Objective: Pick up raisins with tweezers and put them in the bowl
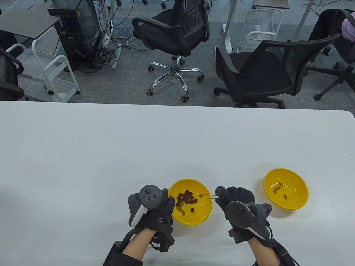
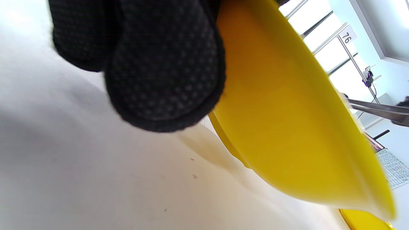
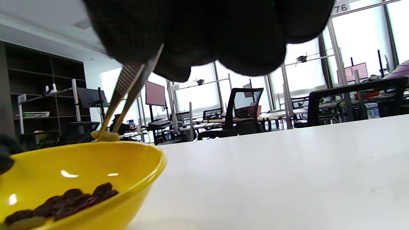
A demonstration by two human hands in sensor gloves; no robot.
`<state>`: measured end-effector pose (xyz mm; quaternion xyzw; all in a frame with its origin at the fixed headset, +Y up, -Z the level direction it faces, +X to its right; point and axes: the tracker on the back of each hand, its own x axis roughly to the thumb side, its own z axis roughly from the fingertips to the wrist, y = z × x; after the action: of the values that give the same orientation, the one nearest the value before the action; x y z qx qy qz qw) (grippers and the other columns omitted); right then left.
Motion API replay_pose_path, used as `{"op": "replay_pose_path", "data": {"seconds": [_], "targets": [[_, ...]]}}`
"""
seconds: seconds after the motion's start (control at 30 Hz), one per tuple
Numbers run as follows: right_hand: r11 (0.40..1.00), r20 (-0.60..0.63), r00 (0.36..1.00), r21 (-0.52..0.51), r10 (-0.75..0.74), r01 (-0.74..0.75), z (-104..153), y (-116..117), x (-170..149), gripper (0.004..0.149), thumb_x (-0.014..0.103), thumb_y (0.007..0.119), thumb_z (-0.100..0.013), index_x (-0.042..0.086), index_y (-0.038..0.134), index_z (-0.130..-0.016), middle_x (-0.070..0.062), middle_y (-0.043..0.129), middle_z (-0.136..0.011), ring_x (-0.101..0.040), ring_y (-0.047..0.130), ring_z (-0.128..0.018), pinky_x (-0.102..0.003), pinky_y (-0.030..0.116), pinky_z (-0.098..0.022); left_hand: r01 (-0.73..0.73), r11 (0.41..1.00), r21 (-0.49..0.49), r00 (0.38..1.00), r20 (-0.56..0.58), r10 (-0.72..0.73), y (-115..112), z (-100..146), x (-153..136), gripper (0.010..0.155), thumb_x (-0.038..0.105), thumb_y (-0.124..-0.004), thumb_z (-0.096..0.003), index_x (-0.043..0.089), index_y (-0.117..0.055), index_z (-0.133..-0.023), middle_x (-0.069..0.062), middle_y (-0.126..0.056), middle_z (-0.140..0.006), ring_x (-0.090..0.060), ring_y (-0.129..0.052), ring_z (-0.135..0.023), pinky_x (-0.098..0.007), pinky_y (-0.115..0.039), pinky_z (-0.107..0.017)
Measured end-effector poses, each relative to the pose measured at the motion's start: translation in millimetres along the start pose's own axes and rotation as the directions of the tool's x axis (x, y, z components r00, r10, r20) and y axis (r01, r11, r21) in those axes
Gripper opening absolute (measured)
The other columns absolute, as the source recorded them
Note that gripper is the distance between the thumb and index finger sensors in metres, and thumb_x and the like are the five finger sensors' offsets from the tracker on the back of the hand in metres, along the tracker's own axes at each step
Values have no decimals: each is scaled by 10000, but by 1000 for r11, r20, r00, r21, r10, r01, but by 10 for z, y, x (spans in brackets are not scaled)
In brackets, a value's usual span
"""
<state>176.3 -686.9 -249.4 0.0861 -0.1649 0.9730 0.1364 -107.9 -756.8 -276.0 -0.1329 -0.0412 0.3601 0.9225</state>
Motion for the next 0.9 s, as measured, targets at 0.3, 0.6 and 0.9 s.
{"op": "replay_pose_path", "data": {"seconds": [0.3,0.6,0.9], "targets": [[993,-260,966,-113,-11,-19,-56,-256,-595,435,322,829,-395,138,941,-773,-29,897,-607,-198,941,-448,-549,692,-572,1,1000,4,1000,-8,-1,19,2,-10,550,307,-581,-566,-73,-550,-962,-143,-1029,-519,-93,-1085,-216,-433,-879,-398],[977,-599,799,-136,50,-163,26,-390,-1255,435,311,828,-407,116,936,-780,-44,891,-609,-205,937,-448,-554,687,-567,3,1000,-1,1000,-7,-3,17,2,-8,549,307,-581,-566,-72,-549,-963,-142,-1029,-520,-94,-1085,-217,-434,-879,-398],[968,-695,692,21,195,-252,35,-234,-1520,434,310,827,-409,117,935,-782,-42,890,-612,-206,936,-450,-552,685,-569,5,1000,-3,1000,-7,-5,11,0,-5,550,307,-581,-566,-73,-549,-963,-142,-1028,-520,-94,-1085,-217,-434,-879,-399]]}}
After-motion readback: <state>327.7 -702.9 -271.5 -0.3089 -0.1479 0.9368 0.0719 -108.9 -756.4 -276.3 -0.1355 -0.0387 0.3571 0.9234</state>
